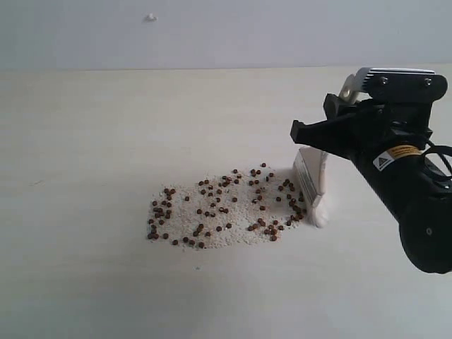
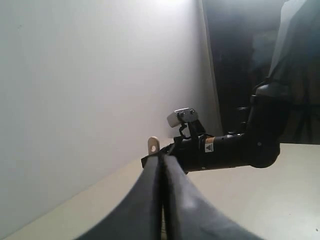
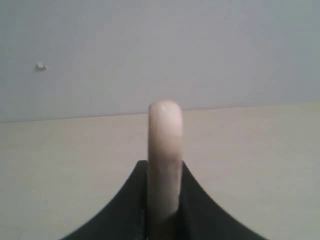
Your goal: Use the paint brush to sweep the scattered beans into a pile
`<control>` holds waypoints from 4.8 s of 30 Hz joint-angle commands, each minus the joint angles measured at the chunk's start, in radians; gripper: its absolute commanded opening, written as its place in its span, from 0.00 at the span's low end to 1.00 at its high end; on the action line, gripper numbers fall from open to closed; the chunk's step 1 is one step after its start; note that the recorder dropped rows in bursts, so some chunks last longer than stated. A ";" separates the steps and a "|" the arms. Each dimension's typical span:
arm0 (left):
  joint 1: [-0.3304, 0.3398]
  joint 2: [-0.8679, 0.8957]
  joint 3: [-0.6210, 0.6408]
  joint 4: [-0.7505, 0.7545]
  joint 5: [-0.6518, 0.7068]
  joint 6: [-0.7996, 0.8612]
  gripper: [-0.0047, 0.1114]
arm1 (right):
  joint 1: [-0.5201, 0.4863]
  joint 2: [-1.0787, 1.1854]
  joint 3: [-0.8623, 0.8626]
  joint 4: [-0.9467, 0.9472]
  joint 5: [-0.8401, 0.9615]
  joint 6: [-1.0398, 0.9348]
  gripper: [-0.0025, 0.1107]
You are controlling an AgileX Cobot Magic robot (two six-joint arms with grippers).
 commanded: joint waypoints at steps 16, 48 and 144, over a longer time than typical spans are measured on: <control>-0.003 -0.005 0.004 0.002 0.004 -0.005 0.04 | 0.003 0.009 -0.060 -0.096 0.096 0.124 0.02; -0.003 -0.005 0.004 0.004 0.004 -0.005 0.04 | -0.019 -0.144 -0.112 0.016 0.156 -0.186 0.02; -0.003 -0.005 0.004 0.004 0.002 -0.005 0.04 | -0.152 -0.254 -0.008 -0.214 0.342 0.061 0.02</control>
